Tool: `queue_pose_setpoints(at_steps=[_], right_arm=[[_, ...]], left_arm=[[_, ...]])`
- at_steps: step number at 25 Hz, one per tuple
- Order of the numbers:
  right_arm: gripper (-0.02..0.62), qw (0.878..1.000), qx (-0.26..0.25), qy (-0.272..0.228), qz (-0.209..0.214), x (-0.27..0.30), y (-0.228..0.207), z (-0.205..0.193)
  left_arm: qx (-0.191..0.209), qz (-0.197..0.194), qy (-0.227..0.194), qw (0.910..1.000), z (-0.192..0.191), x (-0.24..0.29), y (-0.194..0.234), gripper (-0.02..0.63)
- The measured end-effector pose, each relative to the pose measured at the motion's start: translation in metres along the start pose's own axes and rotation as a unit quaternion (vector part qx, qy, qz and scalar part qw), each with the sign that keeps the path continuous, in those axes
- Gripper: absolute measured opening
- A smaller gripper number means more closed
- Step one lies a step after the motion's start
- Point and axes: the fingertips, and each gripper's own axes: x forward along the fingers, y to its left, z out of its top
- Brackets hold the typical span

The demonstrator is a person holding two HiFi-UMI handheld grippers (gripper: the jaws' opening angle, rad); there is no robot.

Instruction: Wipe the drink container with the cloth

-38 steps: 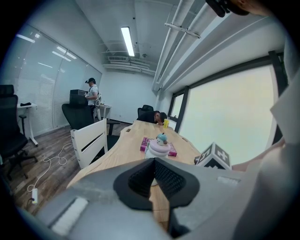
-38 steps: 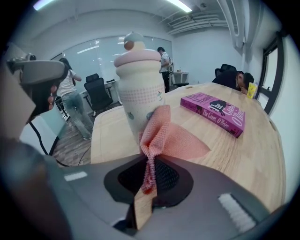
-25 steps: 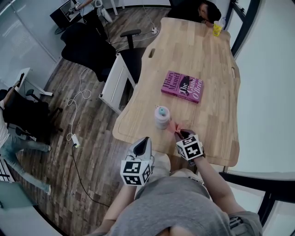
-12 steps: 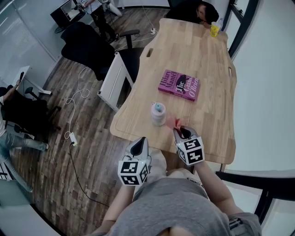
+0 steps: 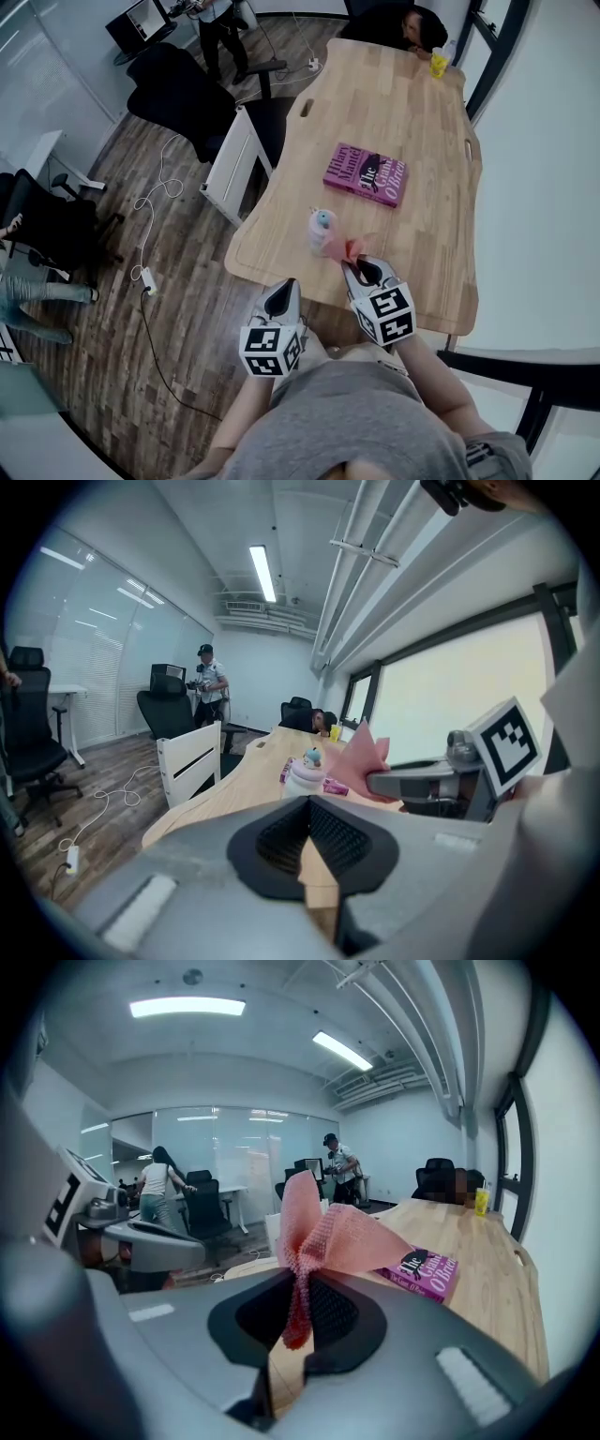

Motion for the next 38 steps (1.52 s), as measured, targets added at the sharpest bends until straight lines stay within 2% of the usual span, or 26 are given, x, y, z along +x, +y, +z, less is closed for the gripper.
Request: queue_pose_setpoints(at_steps=[12,38], right_arm=[[0.025,1.0,-0.007,0.012,0.018,0.023,0.023,0.012],[0.025,0.993,0.073,0.082,-0.046,0.084,0.017,-0.026]], left_arm=[[0.004,-0.007,0.007,0.9999,0.01,-0.002,0.025,0.003],[0.022,-0.058,0.02,0.9979,0.029,0.013,0.074,0.003]])
